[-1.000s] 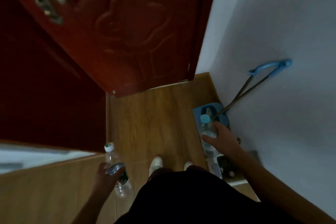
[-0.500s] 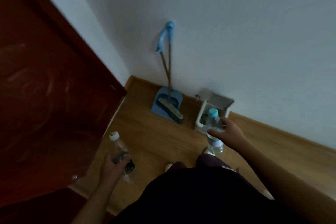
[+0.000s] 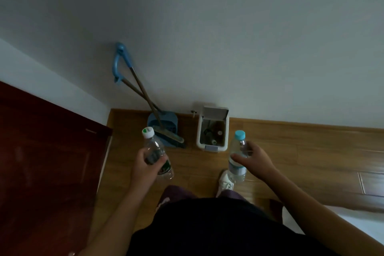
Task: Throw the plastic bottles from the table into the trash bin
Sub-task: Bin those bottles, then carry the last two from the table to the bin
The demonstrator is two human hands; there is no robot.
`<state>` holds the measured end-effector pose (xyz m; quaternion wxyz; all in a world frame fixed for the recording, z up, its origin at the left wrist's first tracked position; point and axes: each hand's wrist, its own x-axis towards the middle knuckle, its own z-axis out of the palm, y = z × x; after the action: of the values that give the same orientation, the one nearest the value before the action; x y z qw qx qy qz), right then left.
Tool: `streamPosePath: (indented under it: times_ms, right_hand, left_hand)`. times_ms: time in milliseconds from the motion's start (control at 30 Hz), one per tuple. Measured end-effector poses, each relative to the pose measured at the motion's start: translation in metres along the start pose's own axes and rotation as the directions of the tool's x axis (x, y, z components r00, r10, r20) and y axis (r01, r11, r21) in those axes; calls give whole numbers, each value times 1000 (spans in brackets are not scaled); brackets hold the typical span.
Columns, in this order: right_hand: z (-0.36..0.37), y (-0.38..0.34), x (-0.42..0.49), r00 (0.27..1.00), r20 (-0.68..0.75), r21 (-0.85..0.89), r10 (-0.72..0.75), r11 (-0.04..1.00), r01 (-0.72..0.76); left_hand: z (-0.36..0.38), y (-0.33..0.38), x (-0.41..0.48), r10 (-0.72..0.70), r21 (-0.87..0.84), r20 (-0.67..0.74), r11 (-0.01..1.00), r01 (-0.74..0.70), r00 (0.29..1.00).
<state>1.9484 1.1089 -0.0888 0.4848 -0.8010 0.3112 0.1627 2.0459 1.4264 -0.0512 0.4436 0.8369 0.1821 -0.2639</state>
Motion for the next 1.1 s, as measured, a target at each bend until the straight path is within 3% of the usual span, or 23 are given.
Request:
streamPosePath:
  times_ms: [300, 500, 733, 967, 1100]
  right_hand:
    - [-2, -24, 73, 999, -16, 63, 29, 998, -28]
    - [37, 15, 147, 988, -45, 106, 147, 984, -141]
    - [109, 92, 256, 978, -112, 243, 175, 959, -144]
    - [144, 140, 318, 967, -196, 342, 161, 936, -87]
    - [154, 148, 315, 983, -113, 303, 144, 947, -104]
  left_hand:
    - [48, 33, 55, -23, 125, 116, 992, 9, 993]
    - [120, 23, 156, -21, 240, 212, 970, -31, 977]
    - [226, -24, 296, 172, 226, 326, 941, -253, 930]
    - [280, -68, 351, 180, 177, 310, 954, -243, 934]
    - [281, -82, 342, 162, 186, 338, 954, -235, 927]
